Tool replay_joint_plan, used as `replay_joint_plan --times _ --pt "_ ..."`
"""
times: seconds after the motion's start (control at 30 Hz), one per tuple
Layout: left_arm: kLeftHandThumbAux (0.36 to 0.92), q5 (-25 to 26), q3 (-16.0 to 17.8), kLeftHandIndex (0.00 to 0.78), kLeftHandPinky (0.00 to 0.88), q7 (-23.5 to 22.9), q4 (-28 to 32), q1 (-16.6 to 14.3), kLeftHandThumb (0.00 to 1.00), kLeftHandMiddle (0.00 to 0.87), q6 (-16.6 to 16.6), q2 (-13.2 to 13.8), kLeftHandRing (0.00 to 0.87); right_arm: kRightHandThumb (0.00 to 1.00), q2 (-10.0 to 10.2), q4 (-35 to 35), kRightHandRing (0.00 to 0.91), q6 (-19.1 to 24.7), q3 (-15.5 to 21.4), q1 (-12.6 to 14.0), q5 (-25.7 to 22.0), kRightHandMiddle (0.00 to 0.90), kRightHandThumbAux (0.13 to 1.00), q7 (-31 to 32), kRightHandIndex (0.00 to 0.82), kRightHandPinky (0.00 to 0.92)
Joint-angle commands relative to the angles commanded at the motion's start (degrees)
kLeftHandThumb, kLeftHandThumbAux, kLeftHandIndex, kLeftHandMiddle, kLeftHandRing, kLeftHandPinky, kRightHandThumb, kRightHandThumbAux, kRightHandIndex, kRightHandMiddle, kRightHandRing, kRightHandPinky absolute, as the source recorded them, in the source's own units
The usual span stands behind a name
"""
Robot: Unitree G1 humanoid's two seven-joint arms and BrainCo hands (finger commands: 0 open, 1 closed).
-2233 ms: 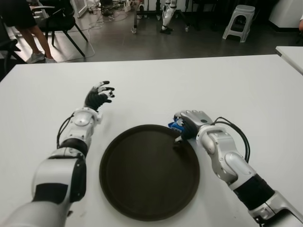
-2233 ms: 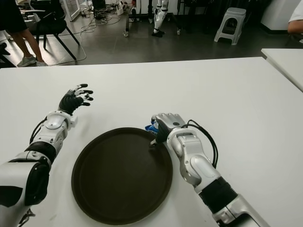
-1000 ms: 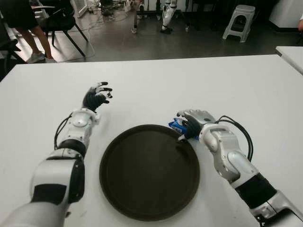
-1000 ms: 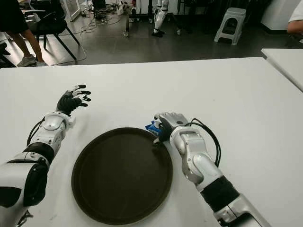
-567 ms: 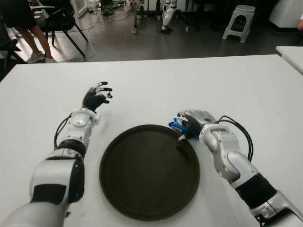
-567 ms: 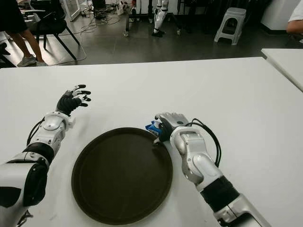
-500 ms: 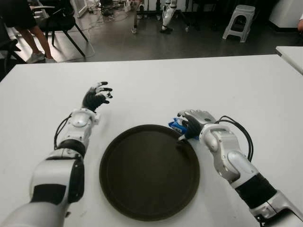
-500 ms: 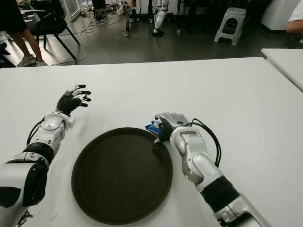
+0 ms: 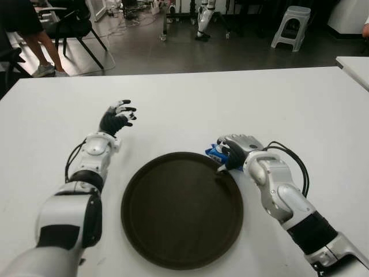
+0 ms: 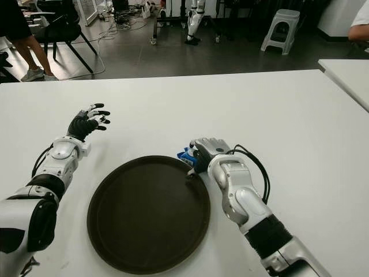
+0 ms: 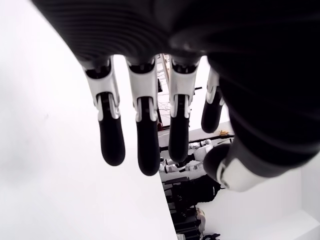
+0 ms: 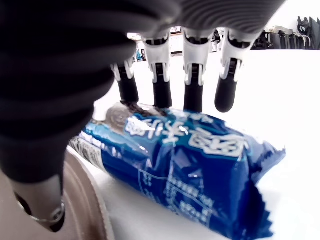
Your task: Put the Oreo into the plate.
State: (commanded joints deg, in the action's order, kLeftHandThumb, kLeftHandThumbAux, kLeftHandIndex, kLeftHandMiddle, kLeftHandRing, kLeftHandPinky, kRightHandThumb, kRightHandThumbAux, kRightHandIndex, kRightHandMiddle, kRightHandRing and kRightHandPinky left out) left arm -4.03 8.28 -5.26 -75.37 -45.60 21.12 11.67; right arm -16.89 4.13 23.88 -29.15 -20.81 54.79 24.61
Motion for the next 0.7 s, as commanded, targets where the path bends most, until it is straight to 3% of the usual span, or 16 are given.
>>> replay_joint_plan --times 0.27,0.53,0.7 --pt "0.703 0.0 0.2 0.182 0.391 -0.2 0.1 0.1 0.235 0.304 0.4 0.0 0.352 0.000 0.4 0.6 0.251 0.6 0.3 0.2 -0.1 0.230 0.691 -0.8 0.213 0.262" --pt "0.680 0.0 -0.2 0.182 0.389 -0.1 0.0 0.2 0.216 0.296 0.6 0.2 0.343 0.000 0.1 1.3 0.239 0.2 0.4 0.2 -0.6 0.222 0.714 -1.1 0.197 0.233" --pt "0.683 -0.1 -0.3 0.194 0.377 0.1 0.0 0.1 0.216 0.303 0.3 0.2 0.342 0.000 0.2 1.4 0.255 -0.1 0.6 0.3 -0.9 0.233 0.716 -1.7 0.207 0.269"
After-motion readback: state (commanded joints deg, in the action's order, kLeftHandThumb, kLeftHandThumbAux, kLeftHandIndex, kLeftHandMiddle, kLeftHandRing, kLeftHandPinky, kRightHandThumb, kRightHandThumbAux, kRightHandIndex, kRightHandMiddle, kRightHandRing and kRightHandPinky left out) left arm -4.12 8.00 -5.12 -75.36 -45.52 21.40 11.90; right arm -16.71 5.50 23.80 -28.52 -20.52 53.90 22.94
